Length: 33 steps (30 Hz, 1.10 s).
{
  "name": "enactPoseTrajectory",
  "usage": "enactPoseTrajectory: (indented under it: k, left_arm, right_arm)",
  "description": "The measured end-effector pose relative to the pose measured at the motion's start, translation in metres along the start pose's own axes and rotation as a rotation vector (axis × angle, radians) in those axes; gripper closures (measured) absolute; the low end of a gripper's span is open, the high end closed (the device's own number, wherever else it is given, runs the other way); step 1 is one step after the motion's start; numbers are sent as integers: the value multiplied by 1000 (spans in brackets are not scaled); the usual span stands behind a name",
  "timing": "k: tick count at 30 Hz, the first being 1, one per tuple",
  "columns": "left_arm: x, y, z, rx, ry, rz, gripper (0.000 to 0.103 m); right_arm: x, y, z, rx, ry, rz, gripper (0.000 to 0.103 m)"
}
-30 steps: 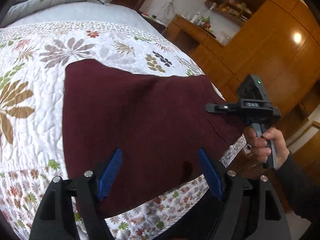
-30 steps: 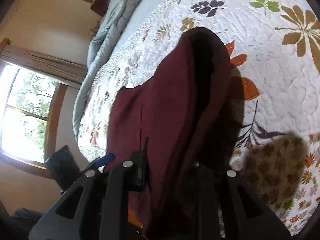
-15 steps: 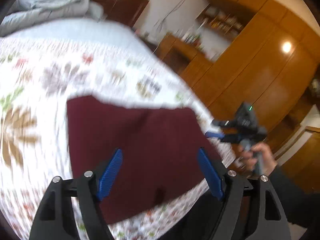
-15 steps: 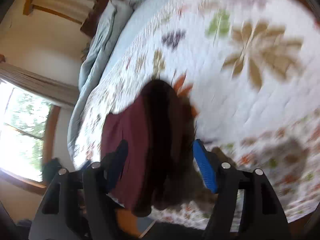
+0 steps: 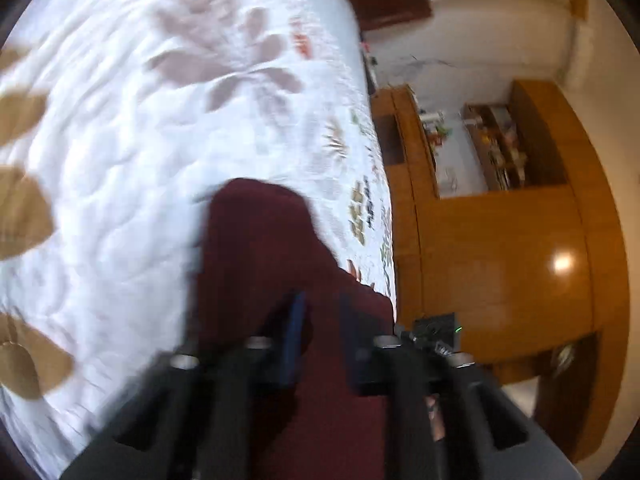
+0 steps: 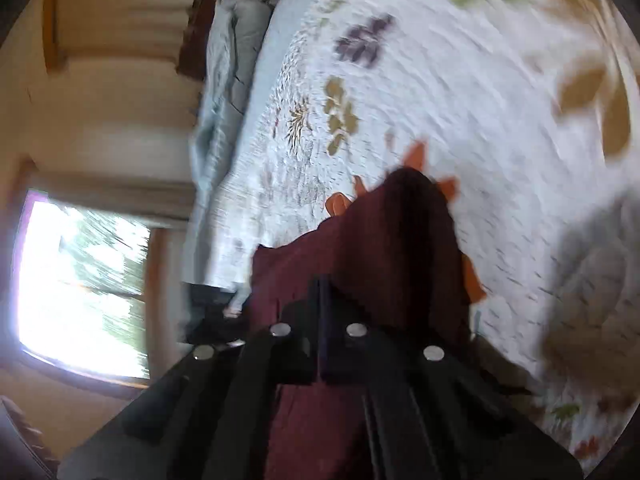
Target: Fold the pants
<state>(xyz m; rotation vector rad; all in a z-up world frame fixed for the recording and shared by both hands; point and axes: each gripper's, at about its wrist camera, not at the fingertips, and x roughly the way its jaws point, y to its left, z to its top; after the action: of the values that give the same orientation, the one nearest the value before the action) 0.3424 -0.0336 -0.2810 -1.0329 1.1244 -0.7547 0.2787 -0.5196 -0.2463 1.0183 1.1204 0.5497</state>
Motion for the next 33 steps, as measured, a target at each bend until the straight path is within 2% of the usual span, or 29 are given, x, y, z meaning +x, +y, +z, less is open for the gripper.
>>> enactPoseTrajectory:
  k: [2,5,6,7,9,10,12,14,16,17,18,20,21,23,24,26,27,28,29,30,32,33]
  left_arm:
    - [4,11,-2,-26,-1,-16,100]
    - [0,7,-4,-30,2,-12,101]
    - [-5,1,-5,-17,-6,-2,92]
    - [-14,-10,-8,16,-23,7,69]
    - [-25,-32,-14,89,-61,29,40]
    - [-37,-45,-20,145,-95,55,35]
    - [-52,-63,-35,211,-105,50,33]
    - [-59,-74,-55,255,-75,18,29]
    - [-51,-78,-73,281,-3,14,28]
    - [-39,-71,-86,291,63,37,28]
    - [-31,-60,-91,281,90,77,28]
    - [-28,-40,-97,245,78,66,31]
    - [-29,-35,-95,226,75,49,36]
    - [-33,-21,-88,154,83,-7,41]
    - [-35,-18,-85,128,87,-17,43]
    - [-47,-20,-83,125,86,-10,41]
    - [-53,-24,-83,137,81,-1,31]
    - [-60,-26,-83,149,71,3,20]
    - [-68,-28,-82,158,59,7,17]
    - [-77,-27,-79,161,46,21,14]
    - [-84,-23,-72,148,34,47,13]
    - [-86,-18,-65,125,41,60,13]
  right_arm:
    - [-2,5,-3,-29,-5,-18,103]
    - [-5,18,-4,-53,-6,-61,103]
    - [-10,25,-6,-62,-17,-70,98]
    - [-16,32,-9,-73,-29,-70,87]
    - [-28,51,-21,-114,-43,-56,79]
    - [-32,60,-29,-137,-41,-51,79]
    - [-32,74,-50,-170,-23,-44,79]
    - [-32,79,-67,-181,-7,-25,79]
    - [-25,79,-76,-174,-3,-10,77]
    - [-22,66,-81,-141,3,0,76]
    - [-17,56,-84,-119,11,-10,79]
    - [-7,36,-86,-84,24,-53,102]
    - [-7,23,-88,-54,28,-43,103]
    - [-18,2,-88,21,2,36,103]
    - [-23,0,-88,30,-9,36,103]
    - [-36,2,-89,25,-11,7,100]
    - [-43,3,-90,28,-9,4,90]
    - [-51,6,-90,26,-11,-6,64]
    - [-61,12,-88,16,-17,-26,39]
    - [-69,18,-85,5,-28,-71,2]
    - [-79,25,-76,-31,-48,-119,2]
    - [-76,27,-69,-28,-16,-127,2]
